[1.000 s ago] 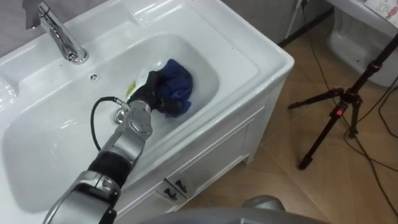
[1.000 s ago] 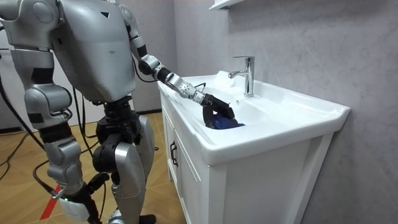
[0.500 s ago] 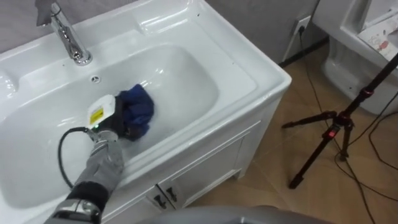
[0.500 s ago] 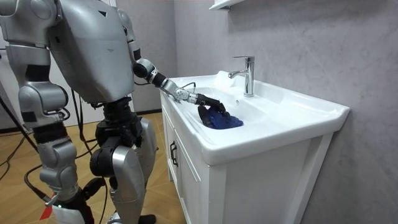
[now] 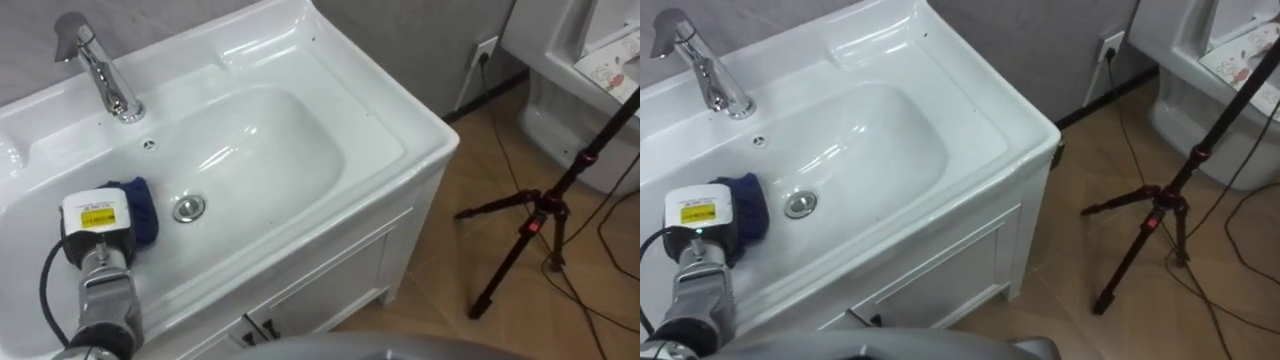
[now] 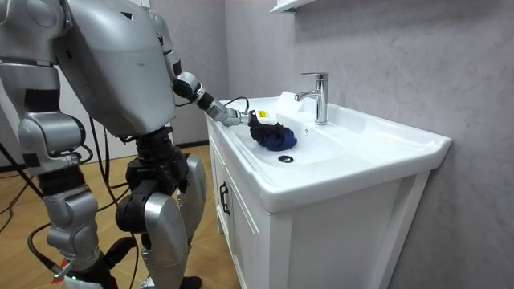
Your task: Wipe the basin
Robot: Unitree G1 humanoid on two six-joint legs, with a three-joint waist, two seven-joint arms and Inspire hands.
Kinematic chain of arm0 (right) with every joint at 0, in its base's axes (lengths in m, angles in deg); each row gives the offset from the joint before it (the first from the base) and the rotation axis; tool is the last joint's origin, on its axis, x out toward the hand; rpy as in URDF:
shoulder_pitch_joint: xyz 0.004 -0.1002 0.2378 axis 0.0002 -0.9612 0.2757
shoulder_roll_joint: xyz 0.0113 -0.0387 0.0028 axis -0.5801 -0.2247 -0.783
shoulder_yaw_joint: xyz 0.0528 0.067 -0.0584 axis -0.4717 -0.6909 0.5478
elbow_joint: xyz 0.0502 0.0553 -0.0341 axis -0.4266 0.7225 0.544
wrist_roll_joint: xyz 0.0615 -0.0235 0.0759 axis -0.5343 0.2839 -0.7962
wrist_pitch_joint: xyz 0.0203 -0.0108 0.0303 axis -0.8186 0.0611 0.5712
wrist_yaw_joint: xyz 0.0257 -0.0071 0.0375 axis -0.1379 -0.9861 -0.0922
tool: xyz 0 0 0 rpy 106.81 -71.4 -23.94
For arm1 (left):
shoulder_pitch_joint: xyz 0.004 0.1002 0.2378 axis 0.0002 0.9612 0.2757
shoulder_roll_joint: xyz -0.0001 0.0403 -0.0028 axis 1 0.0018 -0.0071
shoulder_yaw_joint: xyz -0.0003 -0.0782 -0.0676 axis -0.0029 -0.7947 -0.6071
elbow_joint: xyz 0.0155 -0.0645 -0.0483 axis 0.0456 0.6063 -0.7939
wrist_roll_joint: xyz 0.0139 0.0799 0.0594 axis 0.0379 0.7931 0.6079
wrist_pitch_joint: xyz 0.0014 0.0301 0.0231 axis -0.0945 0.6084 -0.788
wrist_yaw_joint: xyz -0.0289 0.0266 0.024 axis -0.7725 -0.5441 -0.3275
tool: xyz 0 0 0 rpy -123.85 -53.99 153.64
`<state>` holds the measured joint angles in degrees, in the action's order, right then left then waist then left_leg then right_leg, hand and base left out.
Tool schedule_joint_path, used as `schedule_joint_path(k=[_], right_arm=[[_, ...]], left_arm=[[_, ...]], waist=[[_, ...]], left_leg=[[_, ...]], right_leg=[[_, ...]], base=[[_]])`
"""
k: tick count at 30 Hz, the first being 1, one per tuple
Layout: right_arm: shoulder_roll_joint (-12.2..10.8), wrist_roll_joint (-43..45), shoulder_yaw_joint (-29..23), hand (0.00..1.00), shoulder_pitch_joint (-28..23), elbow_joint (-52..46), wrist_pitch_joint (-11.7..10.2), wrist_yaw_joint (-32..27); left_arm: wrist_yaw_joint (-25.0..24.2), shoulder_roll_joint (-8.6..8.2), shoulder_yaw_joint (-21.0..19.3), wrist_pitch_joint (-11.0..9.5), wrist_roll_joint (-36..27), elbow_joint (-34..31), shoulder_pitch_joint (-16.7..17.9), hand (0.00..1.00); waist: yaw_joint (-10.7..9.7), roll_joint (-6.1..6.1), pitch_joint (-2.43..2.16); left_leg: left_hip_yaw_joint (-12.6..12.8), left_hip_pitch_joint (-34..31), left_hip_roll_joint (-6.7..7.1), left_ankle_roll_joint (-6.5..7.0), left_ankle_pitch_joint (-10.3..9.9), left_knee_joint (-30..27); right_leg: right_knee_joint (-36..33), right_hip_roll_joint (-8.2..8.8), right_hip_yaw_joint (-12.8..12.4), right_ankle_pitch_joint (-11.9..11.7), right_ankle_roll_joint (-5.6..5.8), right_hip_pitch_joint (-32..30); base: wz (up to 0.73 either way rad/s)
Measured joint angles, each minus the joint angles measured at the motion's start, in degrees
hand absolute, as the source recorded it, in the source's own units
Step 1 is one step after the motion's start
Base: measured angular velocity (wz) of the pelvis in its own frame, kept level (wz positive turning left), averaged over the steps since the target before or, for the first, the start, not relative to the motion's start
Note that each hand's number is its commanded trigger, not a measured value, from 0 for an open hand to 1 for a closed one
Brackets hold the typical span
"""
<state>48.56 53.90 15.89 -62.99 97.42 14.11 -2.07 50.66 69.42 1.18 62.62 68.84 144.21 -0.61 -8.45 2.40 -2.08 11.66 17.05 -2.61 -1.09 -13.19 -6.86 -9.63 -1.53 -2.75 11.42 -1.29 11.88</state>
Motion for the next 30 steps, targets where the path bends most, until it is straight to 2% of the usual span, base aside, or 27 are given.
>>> schedule_joint_path(k=[2, 9, 15, 21, 23, 27, 30], right_arm=[[0.19, 0.45, -1.11, 0.0, 0.33, 0.11, 0.16, -0.01], [1.66, 0.94, -2.28, 0.0, 2.36, 1.37, 0.18, 0.16], [1.76, 1.39, -2.24, 0.0, 3.65, 1.82, 0.19, 0.53], [1.93, 1.63, -2.13, 0.0, 4.2, 2.55, 0.43, -0.21], [1.9, 1.37, -1.97, 0.0, 4.59, 2.57, 0.36, -1.0], [1.92, -0.54, -1.81, 0.0, 4.8, 2.56, -0.78, -3.9], [2.02, -2.17, -1.78, 0.0, 4.8, 2.53, -1.69, -5.48]], left_arm=[[-0.4, -0.05, -0.02, 0.76, 1.14, -0.12, 0.04, 1.0], [-3.24, -0.04, 0.43, 2.61, 4.16, -0.21, 0.06, 1.0], [-6.7, 0.13, 0.48, 4.21, 7.98, -0.22, 0.06, 1.0], [-7.17, 0.03, 0.53, 4.69, 8.38, -0.91, 0.05, 1.0], [-7.18, -0.02, 0.52, 4.93, 8.35, -0.9, 0.05, 1.0], [-7.04, -0.39, 0.48, 5.07, 7.55, -0.96, 0.05, 1.0], [-6.65, -0.89, 0.44, 5.94, 5.74, -1.04, 0.05, 1.0]], waist=[[0.47, 0.05, 0.0], [0.84, 0.27, 0.1], [0.83, 0.31, 0.14], [0.92, 0.34, 0.16], [1.02, 0.36, 0.17], [1.05, 0.48, 0.22], [1.41, 0.59, 0.27]], left_leg=[[-0.28, 0.14, -0.01, -0.23, 0.16, 0.04], [-2.1, 0.25, -0.07, -0.73, 0.49, -0.14], [-3.37, 0.06, -0.08, -0.96, 0.62, -0.47], [-5.61, -0.57, -0.06, -1.1, 0.71, -0.5], [-5.63, -0.57, -0.08, -1.15, 0.75, -0.51], [-5.74, -0.38, -0.09, -1.17, 0.76, -0.48], [-5.75, -0.1, -0.11, -1.17, 0.76, -0.54]], right_leg=[[-0.03, 0.0, 0.46, 0.02, -0.04, 0.11], [-0.01, 0.37, 4.71, 0.2, -0.3, 1.16], [0.17, 0.44, 5.17, 0.69, -0.84, 1.11], [0.22, 0.46, 6.21, 0.81, -0.99, 1.13], [0.22, 0.4, 6.23, 0.9, -1.07, 1.11], [0.89, 0.42, 6.72, 1.19, -1.15, 1.44], [1.05, 0.4, 6.7, 1.28, -1.29, 1.76]], base=[[0.06], [0.14], [0.03], [0.09], [0.0], [0.06], [-0.01]])
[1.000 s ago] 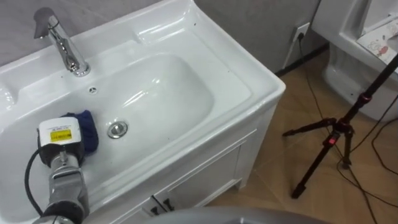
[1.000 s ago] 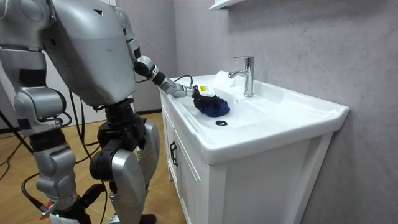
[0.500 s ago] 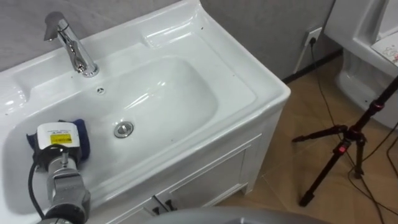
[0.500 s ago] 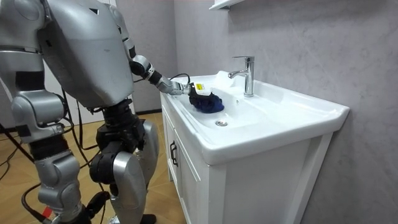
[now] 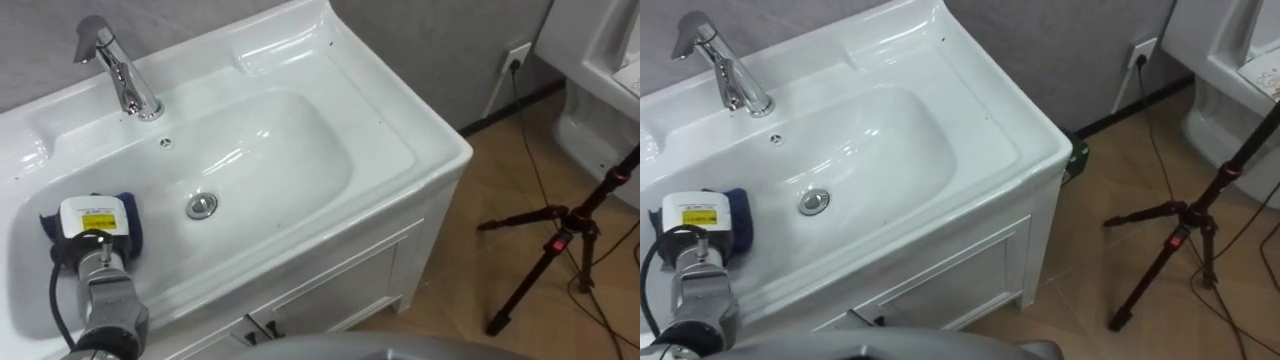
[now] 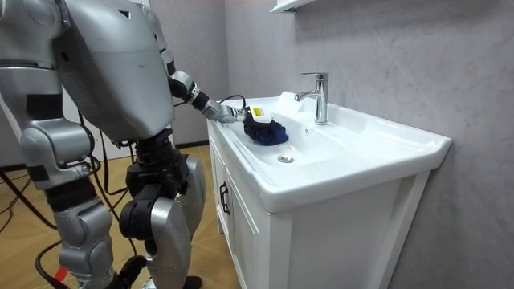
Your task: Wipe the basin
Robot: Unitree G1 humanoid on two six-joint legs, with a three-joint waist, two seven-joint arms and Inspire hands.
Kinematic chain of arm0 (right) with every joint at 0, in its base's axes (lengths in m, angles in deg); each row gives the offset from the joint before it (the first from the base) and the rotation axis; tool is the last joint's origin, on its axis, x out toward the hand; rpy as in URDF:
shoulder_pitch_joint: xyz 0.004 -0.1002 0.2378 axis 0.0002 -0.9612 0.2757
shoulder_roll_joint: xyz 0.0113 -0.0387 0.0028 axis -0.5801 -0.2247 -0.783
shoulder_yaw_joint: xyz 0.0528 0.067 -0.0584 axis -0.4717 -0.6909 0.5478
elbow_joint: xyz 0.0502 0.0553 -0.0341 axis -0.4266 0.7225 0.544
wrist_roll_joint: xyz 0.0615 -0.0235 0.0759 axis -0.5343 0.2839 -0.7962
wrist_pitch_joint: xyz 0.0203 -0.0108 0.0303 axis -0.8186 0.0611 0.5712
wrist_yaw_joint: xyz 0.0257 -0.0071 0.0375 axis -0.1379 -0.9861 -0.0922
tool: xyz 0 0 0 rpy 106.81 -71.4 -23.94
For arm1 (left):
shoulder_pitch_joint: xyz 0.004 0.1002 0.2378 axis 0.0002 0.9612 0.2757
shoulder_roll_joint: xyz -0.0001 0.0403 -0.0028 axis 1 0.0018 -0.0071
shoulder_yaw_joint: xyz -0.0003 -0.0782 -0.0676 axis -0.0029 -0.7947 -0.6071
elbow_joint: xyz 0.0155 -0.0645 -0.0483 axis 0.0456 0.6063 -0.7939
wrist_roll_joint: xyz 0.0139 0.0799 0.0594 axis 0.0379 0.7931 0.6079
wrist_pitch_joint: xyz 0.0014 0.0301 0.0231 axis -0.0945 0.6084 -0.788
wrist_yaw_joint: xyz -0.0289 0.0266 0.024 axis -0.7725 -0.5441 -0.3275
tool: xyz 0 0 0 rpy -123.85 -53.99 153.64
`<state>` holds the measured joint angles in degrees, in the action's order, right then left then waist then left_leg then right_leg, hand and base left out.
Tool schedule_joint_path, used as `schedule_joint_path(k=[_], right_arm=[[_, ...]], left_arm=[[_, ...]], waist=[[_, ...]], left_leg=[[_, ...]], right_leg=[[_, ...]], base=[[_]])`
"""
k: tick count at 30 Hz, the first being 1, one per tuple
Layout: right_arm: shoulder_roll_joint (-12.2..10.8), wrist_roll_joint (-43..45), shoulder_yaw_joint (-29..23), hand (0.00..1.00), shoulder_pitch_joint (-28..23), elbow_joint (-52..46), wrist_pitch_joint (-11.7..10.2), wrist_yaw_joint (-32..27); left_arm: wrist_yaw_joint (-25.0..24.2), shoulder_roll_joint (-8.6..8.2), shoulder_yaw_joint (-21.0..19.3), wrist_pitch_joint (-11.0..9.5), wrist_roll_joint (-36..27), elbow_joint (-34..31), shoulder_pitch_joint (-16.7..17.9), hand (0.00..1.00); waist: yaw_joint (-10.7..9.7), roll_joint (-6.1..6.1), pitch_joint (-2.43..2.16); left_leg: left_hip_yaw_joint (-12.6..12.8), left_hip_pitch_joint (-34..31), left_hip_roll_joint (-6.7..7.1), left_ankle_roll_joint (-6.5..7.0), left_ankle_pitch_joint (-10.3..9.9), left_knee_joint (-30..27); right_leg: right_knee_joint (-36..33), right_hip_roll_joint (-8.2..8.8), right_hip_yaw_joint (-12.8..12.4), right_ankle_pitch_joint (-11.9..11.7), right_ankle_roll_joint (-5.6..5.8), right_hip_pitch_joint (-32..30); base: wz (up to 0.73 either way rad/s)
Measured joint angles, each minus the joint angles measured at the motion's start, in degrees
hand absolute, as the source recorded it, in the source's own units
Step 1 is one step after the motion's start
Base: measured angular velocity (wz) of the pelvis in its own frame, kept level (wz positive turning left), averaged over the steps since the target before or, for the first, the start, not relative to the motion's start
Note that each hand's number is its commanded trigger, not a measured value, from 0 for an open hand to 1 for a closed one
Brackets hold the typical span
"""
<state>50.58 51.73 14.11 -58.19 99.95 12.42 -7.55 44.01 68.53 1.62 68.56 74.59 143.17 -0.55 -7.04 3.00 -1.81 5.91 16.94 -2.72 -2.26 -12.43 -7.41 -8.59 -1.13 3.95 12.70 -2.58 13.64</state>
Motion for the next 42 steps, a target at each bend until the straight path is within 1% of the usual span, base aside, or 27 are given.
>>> schedule_joint_path(k=[4, 5, 7, 9, 10, 11, 12, 13, 15, 16, 18, 19, 20, 21, 24, 26, 28, 30, 31, 33, 36, 37, 38, 39, 40, 41, 42], right_arm=[[0.19, -0.21, -0.05, 0.0, -0.14, -0.01, -0.67, -1.1], [0.19, -0.29, -0.03, 0.0, -0.16, -0.09, -1.03, -1.54], [0.34, -0.39, 0.11, 0.0, -0.17, -0.09, -1.51, -2.11], [0.55, -0.39, 0.64, 0.0, -0.25, -0.01, -2.46, -2.64], [0.62, -0.39, 0.71, 0.0, -0.31, 0.0, -2.92, -2.66], [0.79, -0.39, 1.01, 0.0, -0.35, -0.01, -3.68, -2.7], [0.85, -0.39, 1.25, 0.0, -0.35, -0.03, -4.26, -2.8], [0.84, -0.4, 1.26, 0.0, -0.37, -0.03, -4.46, -2.85], [0.91, -1.2, 1.24, 0.0, -0.37, -0.24, -5.37, -3.22], [1.0, -2.03, 1.29, 0.0, -0.37, -0.28, -5.5, -3.24], [1.37, -4.39, 1.35, 0.0, -0.34, -0.28, -6.15, -3.65], [1.39, -5.31, 1.32, 0.0, -0.34, -0.17, -7.12, -4.11], [1.42, -6.31, 1.32, 0.0, -0.34, -0.16, -7.77, -4.33], [1.46, -8.48, 1.27, 0.0, -0.31, -0.09, -9.19, -4.63], [1.33, -14.23, 1.27, 0.0, -0.3, 0.02, -12.05, -4.4], [0.99, -17.11, 1.27, 0.0, -0.31, -0.01, -13.15, -4.21], [0.42, -18.92, 1.29, 0.0, -0.33, -0.71, -14.0, -3.74], [-0.34, -21.88, 1.47, 0.0, -0.2, -1.64, -14.93, -2.98], [-0.44, -22.73, 1.69, 0.0, -0.05, -1.65, -15.39, -2.79], [-0.8, -25.3, 2.42, 0.0, 0.33, -1.79, -16.95, -1.67], [-1.25, -27.69, 3.58, 0.0, 0.39, -2.0, -18.17, -0.35], [-1.21, -28.12, 3.88, 0.0, 0.3, -2.01, -18.24, -0.08], [-1.13, -28.91, 4.68, 0.0, 0.12, -2.02, -18.6, 0.13], [-1.04, -29.26, 4.89, 0.0, -0.19, -2.03, -19.27, 0.42], [-0.94, -29.53, 4.99, 0.0, -0.51, -1.98, -19.67, 0.49], [-0.99, -29.83, 5.13, 0.0, -0.88, -1.96, -20.44, 0.5], [-1.42, -29.59, 5.58, 0.0, -0.16, -2.12, -20.79, 0.57]], left_arm=[[1.64, -0.74, -0.62, -0.55, -3.33, -0.95, 0.01, 1.0], [2.41, -1.39, -1.91, -1.03, -4.7, -1.44, 0.0, 1.0], [3.84, -1.67, -2.56, -2.35, -7.51, -1.83, 0.0, 1.0], [5.2, -1.77, -3.38, -4.44, -11.03, -2.29, 0.01, 1.0], [5.55, -1.79, -3.84, -5.11, -11.63, -2.29, 0.01, 1.0], [6.17, -1.79, -4.47, -6.43, -13.43, -2.32, 0.0, 1.0], [6.67, -1.74, -4.96, -7.56, -15.27, -2.63, -0.02, 1.0], [6.82, -1.79, -5.37, -8.12, -16.21, -3.0, -0.01, 1.0], [7.2, -1.78, -6.77, -10.6, -20.03, -4.64, 0.23, 1.0], [7.23, -1.73, -6.91, -11.16, -20.98, -5.14, 0.27, 1.0], [7.16, -1.71, -6.97, -13.26, -24.29, -7.57, 0.01, 1.0], [7.05, -1.83, -7.39, -14.54, -25.59, -8.65, -0.06, 1.0], [7.03, -1.94, -7.89, -15.25, -26.3, -9.22, -0.06, 1.0], [7.02, -1.95, -8.43, -16.3, -28.33, -10.72, 0.01, 1.0], [7.1, -1.97, -8.9, -18.26, -31.96, -12.34, 0.58, 1.0], [6.88, -2.05, -8.9, -19.18, -33.7, -14.55, 1.29, 1.0], [6.23, -2.3, -8.89, -19.28, -33.84, -19.08, 2.21, 1.0], [5.98, -2.81, -8.88, -20.53, -33.77, -23.56, 2.55, 1.0], [5.96, -3.07, -8.88, -20.7, -33.73, -24.15, 2.55, 1.0], [5.73, -4.53, -8.87, -21.48, -33.75, -25.29, 2.6, 1.0], [5.55, -5.88, -8.79, -22.3, -33.65, -26.57, 2.6, 1.0], [5.54, -5.95, -8.64, -22.38, -33.61, -26.97, 2.6, 1.0], [5.54, -5.95, -8.39, -22.49, -33.6, -27.86, 2.6, 1.0], [5.54, -5.95, -8.1, -22.49, -33.61, -28.64, 2.6, 1.0], [5.55, -5.95, -7.92, -22.5, -33.61, -28.81, 2.61, 1.0], [5.57, -5.76, -8.01, -22.54, -33.67, -29.11, 2.61, 1.0], [5.58, -5.22, -9.22, -22.57, -33.46, -29.88, 2.58, 1.0]], waist=[[0.91, 0.34, 0.05], [1.14, 0.45, 0.08], [1.33, 0.68, 0.19], [1.58, 0.91, 0.34], [1.58, 0.99, 0.39], [1.57, 1.13, 0.49], [1.54, 1.16, 0.52], [1.51, 1.16, 0.53], [1.5, 1.14, 0.58], [1.49, 1.12, 0.59], [1.44, 1.01, 0.95], [1.36, 0.94, 1.06], [1.34, 0.91, 1.08], [1.21, 0.88, 1.16], [1.13, 0.76, 1.47], [1.06, 0.57, 1.51], [1.05, 0.17, 1.96], [1.26, -0.64, 2.4], [1.34, -0.78, 2.46], [1.49, -1.06, 2.27], [2.16, -1.06, 2.13], [2.32, -1.03, 2.1], [2.59, -0.96, 1.99], [2.83, -0.61, 2.0], [2.98, -0.17, 1.93], [3.31, 1.07, 2.1], [4.15, 0.32, 1.95]], left_leg=[[-0.57, 0.0, -0.02, 0.0, 0.0, 0.02], [-0.7, 0.0, -0.02, 0.0, 0.0, 0.03], [-1.28, -0.11, -0.02, 0.0, 0.0, 0.07], [-1.37, -0.27, -0.04, 0.0, 0.0, 0.05], [-1.41, -0.31, -0.04, 0.0, 0.0, 0.04], [-1.43, -0.49, -0.04, 0.0, 0.0, 0.05], [-1.49, -0.86, -0.04, 0.0, 0.0, 0.04], [-1.44, -1.08, -0.04, 0.0, 0.0, 0.04], [-1.48, -1.98, -0.03, 0.0, -0.01, 0.09], [-1.54, -2.35, -0.02, 0.0, -0.01, 0.02], [-2.11, -3.7, 0.18, 0.01, 0.0, -0.09], [-2.45, -4.27, 0.31, 0.01, 0.0, -0.11], [-2.71, -4.54, 0.37, 0.01, 0.0, -0.09], [-2.95, -5.06, 0.42, 0.01, 0.0, -0.07], [-3.31, -5.45, 0.49, 0.01, 0.0, -0.07], [-3.66, -6.19, 0.5, 0.01, 0.0, -0.14], [-4.09, -7.25, 0.49, 0.01, 0.0, -0.24], [-4.62, -8.38, 0.41, 0.01, 0.0, -0.26], [-4.64, -8.52, 0.41, 0.01, 0.0, -0.26], [-4.62, -8.72, 0.47, 0.01, 0.0, -0.29], [-4.66, -8.65, 0.54, 0.01, 0.0, -0.28], [-4.79, -8.55, 0.54, 0.01, 0.0, -0.27], [-5.57, -8.21, 0.44, 0.04, 0.02, -0.13], [-7.42, -7.45, 0.01, 0.21, 0.17, 0.24], [-8.98, -7.09, -0.82, 0.24, 0.22, 0.42], [-13.21, -6.48, -2.08, 0.25, 0.22, 0.57], [-14.27, -6.88, -2.22, 0.03, 0.02, 0.35]], right_leg=[[0.09, -0.01, 0.21, 0.13, -0.08, 0.18], [0.09, 0.02, 0.57, 0.14, -0.07, 0.26], [0.06, 0.03, 1.0, 0.14, -0.06, 0.35], [0.02, 0.0, 1.24, 0.15, -0.06, 0.31], [0.01, 0.01, 1.32, 0.15, -0.06, 0.32], [0.01, 0.03, 1.41, 0.15, -0.06, 0.32], [0.04, 0.05, 1.52, 0.15, -0.05, 0.18], [0.05, 0.05, 1.63, 0.15, -0.05, 0.03], [0.01, 0.14, 1.95, 0.15, -0.05, -0.76], [0.0, 0.19, 2.15, 0.15, -0.05, -1.01], [-0.09, 0.86, 3.2, 0.14, 0.02, -1.88], [-0.05, 0.95, 3.76, 0.2, 0.16, -2.17], [-0.07, 0.94, 4.04, 0.21, 0.21, -2.4], [-0.04, 0.9, 4.19, 0.21, 0.29, -2.74], [0.01, 0.88, 4.78, 0.18, 0.35, -2.82], [-0.03, 0.92, 5.75, 0.18, 0.35, -3.34], [-0.04, 0.92, 6.08, 0.17, 0.35, -3.97], [-0.01, 0.93, 6.98, 0.17, 0.35, -4.64], [-0.01, 0.92, 7.17, 0.17, 0.35, -4.67], [-0.01, 0.9, 7.22, 0.14, 0.39, -4.69], [-0.02, 0.95, 7.07, 0.08, 0.41, -4.61], [-0.06, 0.95, 6.94, 0.06, 0.42, -4.59], [-0.38, 0.91, 6.69, 0.06, 0.42, -4.65], [-1.96, 0.8, 6.58, 0.08, 0.42, -5.48], [-3.97, 0.58, 6.72, 0.17, 0.47, -6.39], [-5.37, -0.69, 5.74, 1.24, 0.23, -8.2], [1.09, -1.2, 4.17, -2.16, -1.09, -9.47]], base=[[0.03], [0.15], [0.13], [0.08], [0.06], [0.05], [0.06], [0.1], [0.1], [0.14], [0.29], [0.29], [0.24], [0.13], [0.11], [0.17], [0.26], [0.26], [0.23], [0.13], [0.05], [0.08], [0.0], [0.0], [-0.17], [-0.48], [-0.45]])
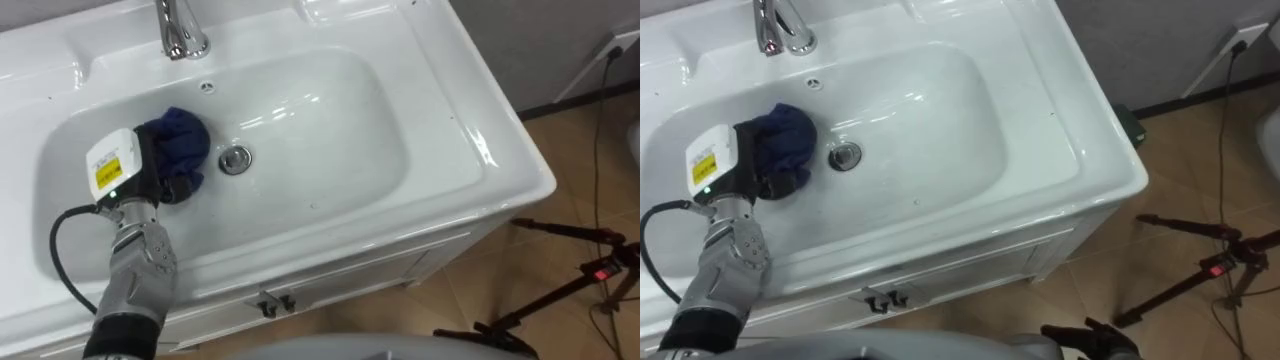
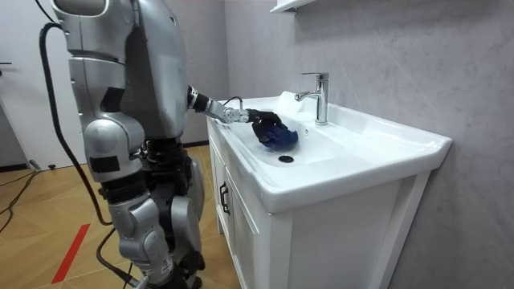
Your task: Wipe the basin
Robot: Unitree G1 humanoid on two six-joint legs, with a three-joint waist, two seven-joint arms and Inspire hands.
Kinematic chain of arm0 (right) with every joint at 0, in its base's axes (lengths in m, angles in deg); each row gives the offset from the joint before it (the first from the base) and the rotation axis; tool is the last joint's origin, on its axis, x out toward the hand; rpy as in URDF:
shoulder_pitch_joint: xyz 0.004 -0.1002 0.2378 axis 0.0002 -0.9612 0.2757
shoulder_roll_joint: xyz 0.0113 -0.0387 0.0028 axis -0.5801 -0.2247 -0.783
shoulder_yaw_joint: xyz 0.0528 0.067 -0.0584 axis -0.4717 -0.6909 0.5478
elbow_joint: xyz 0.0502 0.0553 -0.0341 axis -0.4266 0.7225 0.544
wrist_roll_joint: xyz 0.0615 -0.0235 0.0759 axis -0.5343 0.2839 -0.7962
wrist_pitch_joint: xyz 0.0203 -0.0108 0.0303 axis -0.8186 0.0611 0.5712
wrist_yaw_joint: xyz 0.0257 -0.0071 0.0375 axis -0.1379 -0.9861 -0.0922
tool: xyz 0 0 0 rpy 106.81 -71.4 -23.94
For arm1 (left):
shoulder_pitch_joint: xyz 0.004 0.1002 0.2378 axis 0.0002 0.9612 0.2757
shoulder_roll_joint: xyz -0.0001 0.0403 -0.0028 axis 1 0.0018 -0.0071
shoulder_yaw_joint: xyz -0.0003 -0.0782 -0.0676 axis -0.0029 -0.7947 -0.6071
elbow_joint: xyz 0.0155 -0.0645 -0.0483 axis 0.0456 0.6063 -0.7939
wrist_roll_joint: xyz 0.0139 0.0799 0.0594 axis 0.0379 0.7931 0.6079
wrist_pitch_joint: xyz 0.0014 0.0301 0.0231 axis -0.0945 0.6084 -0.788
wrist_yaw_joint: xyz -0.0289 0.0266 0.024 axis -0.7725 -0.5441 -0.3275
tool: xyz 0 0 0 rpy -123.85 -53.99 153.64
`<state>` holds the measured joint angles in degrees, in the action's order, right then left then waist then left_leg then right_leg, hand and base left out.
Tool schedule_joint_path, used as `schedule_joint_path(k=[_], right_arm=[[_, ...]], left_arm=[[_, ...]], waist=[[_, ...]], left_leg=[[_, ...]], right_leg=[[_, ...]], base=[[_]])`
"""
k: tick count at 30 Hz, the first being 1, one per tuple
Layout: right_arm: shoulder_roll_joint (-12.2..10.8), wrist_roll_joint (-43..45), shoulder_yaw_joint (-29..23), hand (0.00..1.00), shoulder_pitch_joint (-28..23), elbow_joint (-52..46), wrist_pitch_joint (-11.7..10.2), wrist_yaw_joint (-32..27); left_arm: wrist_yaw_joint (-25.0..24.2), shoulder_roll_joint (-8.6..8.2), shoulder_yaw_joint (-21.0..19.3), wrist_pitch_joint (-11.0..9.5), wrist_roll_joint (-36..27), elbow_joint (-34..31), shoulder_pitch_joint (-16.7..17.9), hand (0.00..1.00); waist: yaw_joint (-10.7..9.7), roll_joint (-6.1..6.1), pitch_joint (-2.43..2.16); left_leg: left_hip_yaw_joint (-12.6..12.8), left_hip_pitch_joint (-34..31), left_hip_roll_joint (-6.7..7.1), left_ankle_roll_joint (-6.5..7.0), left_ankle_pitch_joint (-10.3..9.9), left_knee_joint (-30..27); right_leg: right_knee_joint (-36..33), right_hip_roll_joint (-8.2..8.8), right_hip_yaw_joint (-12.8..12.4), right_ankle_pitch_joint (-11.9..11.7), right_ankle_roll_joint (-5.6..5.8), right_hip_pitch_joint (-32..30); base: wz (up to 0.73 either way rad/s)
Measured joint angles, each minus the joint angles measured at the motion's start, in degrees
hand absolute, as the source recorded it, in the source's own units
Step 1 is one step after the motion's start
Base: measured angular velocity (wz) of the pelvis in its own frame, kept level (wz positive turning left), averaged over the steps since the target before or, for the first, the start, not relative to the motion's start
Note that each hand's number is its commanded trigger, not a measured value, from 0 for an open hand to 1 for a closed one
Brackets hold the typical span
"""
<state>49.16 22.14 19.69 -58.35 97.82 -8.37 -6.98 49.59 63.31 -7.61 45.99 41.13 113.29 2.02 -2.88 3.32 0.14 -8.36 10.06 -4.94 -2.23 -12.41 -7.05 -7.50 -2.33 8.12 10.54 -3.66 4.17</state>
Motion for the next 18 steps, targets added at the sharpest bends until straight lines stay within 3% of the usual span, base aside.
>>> schedule_joint_path(k=[1, 2, 3, 4, 5, 6, 7, 9, 12, 15, 18], right_arm=[[-0.18, 0.21, 0.26, 0.0, 0.04, -0.21, -0.14, 0.01], [-0.44, 0.21, 0.23, 0.0, 0.02, -0.63, -0.75, -0.1], [-0.66, -0.5, -0.11, 0.0, -0.59, -0.52, -0.97, 0.02], [-0.8, -0.94, -0.49, 0.0, -0.68, -0.53, -0.96, 0.05], [-1.01, -0.98, -1.08, 0.0, -0.55, -0.4, -0.92, 0.25], [-1.0, -0.91, -1.07, 0.0, -0.73, 0.07, -0.8, 0.87], [-0.75, -0.99, -1.06, 0.0, -0.78, 0.67, -0.64, 1.2], [-0.5, -1.09, -1.01, 0.0, 0.47, 2.58, -0.18, 1.55], [0.05, -1.12, -0.99, 0.0, 0.77, 2.49, 0.8, 2.22], [0.56, -1.17, -1.18, 0.0, 0.56, 2.53, 1.34, 2.42], [0.68, -1.27, -1.2, 0.0, 0.6, 2.5, 1.35, 2.61]], left_arm=[[-0.11, -0.03, -0.34, 0.16, 0.24, -0.08, -0.01, 1.0], [-0.35, 0.22, -0.29, -0.27, 0.58, -0.65, -0.06, 1.0], [-0.41, 0.21, -0.11, -1.09, 0.61, -1.93, -0.11, 1.0], [-0.41, 0.21, -0.1, -1.32, 0.65, -3.07, -0.1, 1.0], [-0.33, 0.29, 0.01, -1.46, 1.33, -5.5, -0.12, 1.0], [0.02, 0.42, 0.52, -1.55, 2.34, -6.99, -0.09, 1.0], [0.14, 0.47, 0.6, -1.62, 3.03, -7.59, -0.12, 1.0], [0.22, 2.11, 0.28, -1.42, 3.44, -9.09, -0.11, 1.0], [0.23, 4.13, 0.16, -0.98, 3.41, -11.17, -0.12, 1.0], [0.34, 4.28, -0.35, -1.03, 3.5, -12.81, -0.12, 1.0], [0.34, 4.3, -1.84, -1.72, 3.42, -13.26, -0.12, 1.0]], waist=[[-0.5, 0.38, -0.49], [-1.83, 0.56, -0.33], [-2.16, 0.26, -0.15], [-2.06, 0.04, 0.0], [-1.96, -0.56, 0.31], [-1.5, -1.33, -0.1], [-1.39, -1.28, -0.07], [0.38, -1.24, -0.01], [0.24, -0.33, 0.23], [0.13, 0.65, 0.66], [0.16, 0.95, 0.57]], left_leg=[[0.2, -0.89, -0.38, -0.68, -0.49, -0.32], [1.82, -1.73, -0.31, -1.57, -0.52, -0.72], [3.82, -2.42, 0.23, -1.63, -0.27, -0.16], [4.27, -3.38, 0.84, -1.44, -0.12, 0.09], [5.75, -6.17, 1.99, 0.56, 1.24, 0.38], [7.21, -6.38, 2.75, 0.95, 3.47, 0.05], [7.47, -6.11, 2.79, 0.94, 3.68, 0.12], [7.38, -5.39, 3.5, 1.08, 3.58, -0.32], [7.4, -5.4, 4.11, 1.55, 3.26, -0.66], [7.52, -5.43, 4.59, 1.62, 3.23, -0.7], [7.89, -5.76, 4.74, 1.65, 3.21, -0.74]], right_leg=[[0.02, -0.3, 1.29, -1.28, 0.01, 0.49], [-0.06, -0.44, 2.58, -2.07, -0.25, 0.74], [-0.06, -0.29, 0.9, -2.07, -0.25, 1.35], [-0.05, -0.18, -0.72, -2.06, -0.24, 1.51], [-0.07, 0.49, -3.86, -1.99, -0.12, 1.74], [-0.38, 1.16, -5.01, -1.93, 0.24, 1.81], [-0.52, 1.13, -4.74, -2.02, 0.43, 1.78], [0.06, 1.31, -4.71, -2.06, 0.53, 2.51], [0.43, 1.78, -4.73, -1.81, 0.95, 2.97], [0.66, 2.07, -4.87, -1.5, 1.42, 3.01], [0.7, 2.02, -5.07, -1.25, 1.64, 2.75]], base=[[-0.08], [0.47], [0.57], [0.56], [0.54], [0.54], [0.32], [-0.05], [-0.03], [-0.08], [-0.13]])
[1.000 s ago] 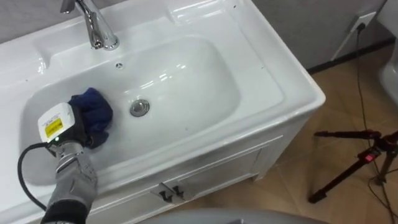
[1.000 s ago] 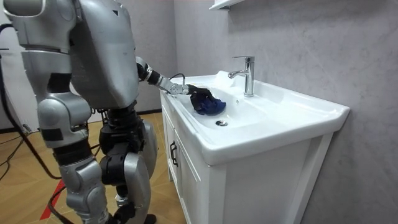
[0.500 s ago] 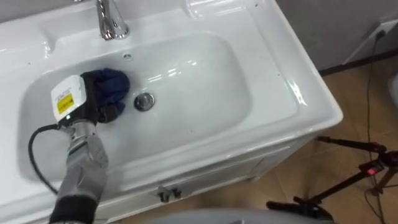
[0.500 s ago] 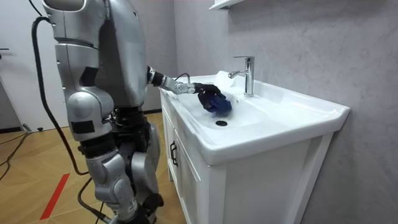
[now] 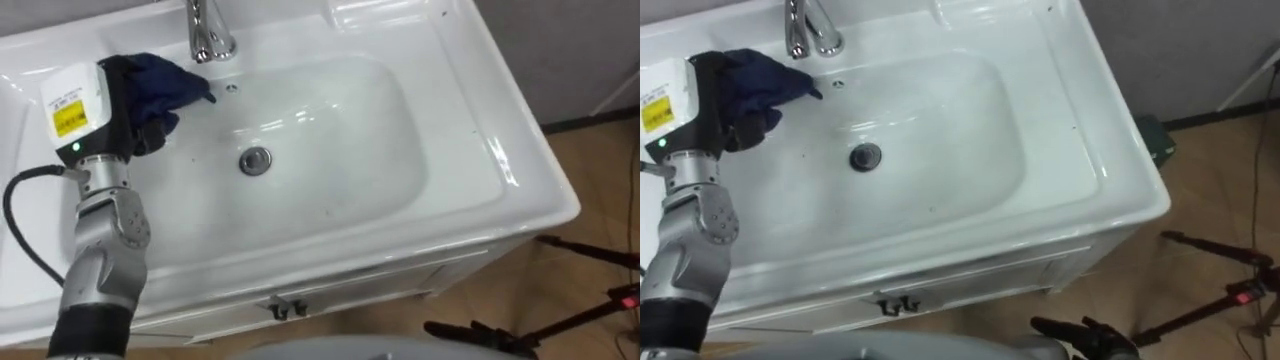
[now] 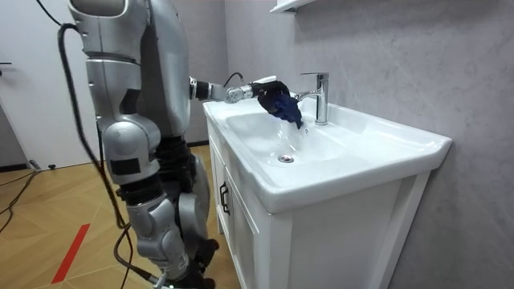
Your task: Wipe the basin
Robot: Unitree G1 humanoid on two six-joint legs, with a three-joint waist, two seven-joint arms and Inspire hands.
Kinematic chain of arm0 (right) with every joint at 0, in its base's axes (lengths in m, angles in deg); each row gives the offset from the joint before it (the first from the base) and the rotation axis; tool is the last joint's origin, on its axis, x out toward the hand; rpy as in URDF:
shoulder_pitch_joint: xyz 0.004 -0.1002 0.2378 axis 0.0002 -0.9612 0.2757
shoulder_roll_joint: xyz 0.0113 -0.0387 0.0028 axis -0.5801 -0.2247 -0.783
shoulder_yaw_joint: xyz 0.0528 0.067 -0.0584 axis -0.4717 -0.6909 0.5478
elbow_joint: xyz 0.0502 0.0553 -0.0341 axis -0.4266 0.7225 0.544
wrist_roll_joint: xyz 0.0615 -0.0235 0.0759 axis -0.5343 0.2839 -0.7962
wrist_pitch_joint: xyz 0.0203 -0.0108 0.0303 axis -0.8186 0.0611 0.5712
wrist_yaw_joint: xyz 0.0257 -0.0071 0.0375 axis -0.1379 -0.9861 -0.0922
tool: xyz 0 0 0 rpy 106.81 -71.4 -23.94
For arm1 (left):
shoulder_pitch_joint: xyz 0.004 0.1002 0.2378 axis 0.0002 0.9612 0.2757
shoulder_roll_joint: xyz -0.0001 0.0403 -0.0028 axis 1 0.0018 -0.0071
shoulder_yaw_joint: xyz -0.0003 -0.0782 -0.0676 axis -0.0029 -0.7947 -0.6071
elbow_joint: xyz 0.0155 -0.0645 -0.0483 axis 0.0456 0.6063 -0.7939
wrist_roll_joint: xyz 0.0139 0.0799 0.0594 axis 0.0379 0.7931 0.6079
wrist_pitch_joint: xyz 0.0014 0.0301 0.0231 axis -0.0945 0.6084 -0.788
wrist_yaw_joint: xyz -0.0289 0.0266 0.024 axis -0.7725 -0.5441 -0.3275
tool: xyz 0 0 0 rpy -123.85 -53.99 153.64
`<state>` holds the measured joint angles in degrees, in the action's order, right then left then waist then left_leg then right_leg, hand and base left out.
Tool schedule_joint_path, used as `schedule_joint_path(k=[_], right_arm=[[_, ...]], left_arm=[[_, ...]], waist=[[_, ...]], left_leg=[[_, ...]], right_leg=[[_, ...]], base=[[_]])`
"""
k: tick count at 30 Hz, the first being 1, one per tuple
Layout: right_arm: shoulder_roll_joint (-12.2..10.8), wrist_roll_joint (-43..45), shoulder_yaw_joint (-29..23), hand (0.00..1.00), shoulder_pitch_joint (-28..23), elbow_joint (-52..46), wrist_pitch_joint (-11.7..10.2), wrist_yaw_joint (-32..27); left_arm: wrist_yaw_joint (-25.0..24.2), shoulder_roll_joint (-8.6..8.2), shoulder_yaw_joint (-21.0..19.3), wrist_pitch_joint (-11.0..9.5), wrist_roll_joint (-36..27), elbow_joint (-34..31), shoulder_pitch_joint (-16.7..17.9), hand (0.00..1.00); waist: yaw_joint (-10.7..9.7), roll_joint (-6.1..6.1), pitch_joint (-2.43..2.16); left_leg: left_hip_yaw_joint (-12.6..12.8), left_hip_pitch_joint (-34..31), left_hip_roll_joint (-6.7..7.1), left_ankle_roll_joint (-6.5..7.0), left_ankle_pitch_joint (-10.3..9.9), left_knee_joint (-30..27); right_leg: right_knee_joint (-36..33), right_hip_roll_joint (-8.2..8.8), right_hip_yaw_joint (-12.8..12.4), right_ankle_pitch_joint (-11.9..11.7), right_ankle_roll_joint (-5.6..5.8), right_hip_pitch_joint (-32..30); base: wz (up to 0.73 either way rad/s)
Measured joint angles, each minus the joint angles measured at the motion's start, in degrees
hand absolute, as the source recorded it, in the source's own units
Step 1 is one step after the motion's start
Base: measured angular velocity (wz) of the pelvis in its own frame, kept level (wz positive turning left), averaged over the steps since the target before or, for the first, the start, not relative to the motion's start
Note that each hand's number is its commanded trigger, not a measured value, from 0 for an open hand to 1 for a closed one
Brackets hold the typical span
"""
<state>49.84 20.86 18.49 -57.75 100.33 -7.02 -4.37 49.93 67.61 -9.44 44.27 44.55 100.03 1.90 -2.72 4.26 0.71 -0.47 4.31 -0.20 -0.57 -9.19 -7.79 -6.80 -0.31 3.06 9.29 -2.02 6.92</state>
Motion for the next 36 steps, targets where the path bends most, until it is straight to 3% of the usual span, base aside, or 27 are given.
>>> schedule_joint_path(k=[4, 12, 16, 20, 27, 36], right_arm=[[0.05, -0.37, -0.22, 0.0, -0.19, 0.09, 0.25, 0.5], [0.11, -0.57, -1.08, 0.0, -1.31, 0.17, 0.84, -0.27], [0.25, -0.54, -1.07, 0.0, -1.44, 0.17, 0.78, -0.3], [1.09, 0.25, -1.2, 0.0, -1.4, -0.02, 1.63, -0.12], [1.53, 0.91, -2.21, 0.0, -1.52, -0.21, 2.1, -0.15], [2.39, 0.92, -1.82, 0.0, -2.3, -0.71, 2.65, -0.14]], left_arm=[[-0.01, 0.04, -1.24, -0.06, 0.85, -0.48, 0.01, 1.0], [-0.35, 0.08, -6.42, 0.67, 0.56, -3.84, 0.21, 1.0], [-0.35, 0.09, -8.07, 1.03, 0.4, -3.83, 0.22, 1.0], [-0.37, 0.1, -8.82, 1.26, 0.53, -3.83, 2.59, 1.0], [-0.43, 0.27, -13.06, 3.93, -1.28, -3.52, 5.32, 1.0], [-0.48, 0.28, -13.65, 4.46, -2.44, 0.55, 5.52, 1.0]], waist=[[0.22, -0.09, -0.04], [2.21, -0.17, -1.18], [3.01, -0.09, -1.14], [4.18, 0.13, -1.08], [4.67, 0.31, -0.95], [6.2, 0.99, -0.67]], left_leg=[[0.01, -0.36, 0.12, 0.02, -0.02, -1.0], [0.16, 0.24, 0.16, 0.06, -0.05, -1.5], [0.26, 0.98, 0.16, 0.09, -0.08, -1.48], [0.34, 0.88, 0.16, 0.09, -0.12, -1.46], [-0.39, -0.72, 0.31, 0.12, -0.21, -1.7], [-1.05, -0.67, 0.56, 0.13, -0.2, -1.61]], right_leg=[[0.12, 0.03, -0.17, 0.27, -0.14, -0.26], [-0.04, -0.04, -0.63, 0.38, -0.09, 0.59], [0.07, -0.02, -0.62, 0.38, -0.09, 1.28], [0.11, -0.04, -0.68, 0.43, -0.08, 1.14], [0.03, 0.14, 0.8, 0.56, -0.06, 0.11], [0.06, 0.4, 1.78, 0.99, -0.09, 0.51]], base=[[-0.02], [0.0], [0.0], [0.0], [0.09], [0.06]])
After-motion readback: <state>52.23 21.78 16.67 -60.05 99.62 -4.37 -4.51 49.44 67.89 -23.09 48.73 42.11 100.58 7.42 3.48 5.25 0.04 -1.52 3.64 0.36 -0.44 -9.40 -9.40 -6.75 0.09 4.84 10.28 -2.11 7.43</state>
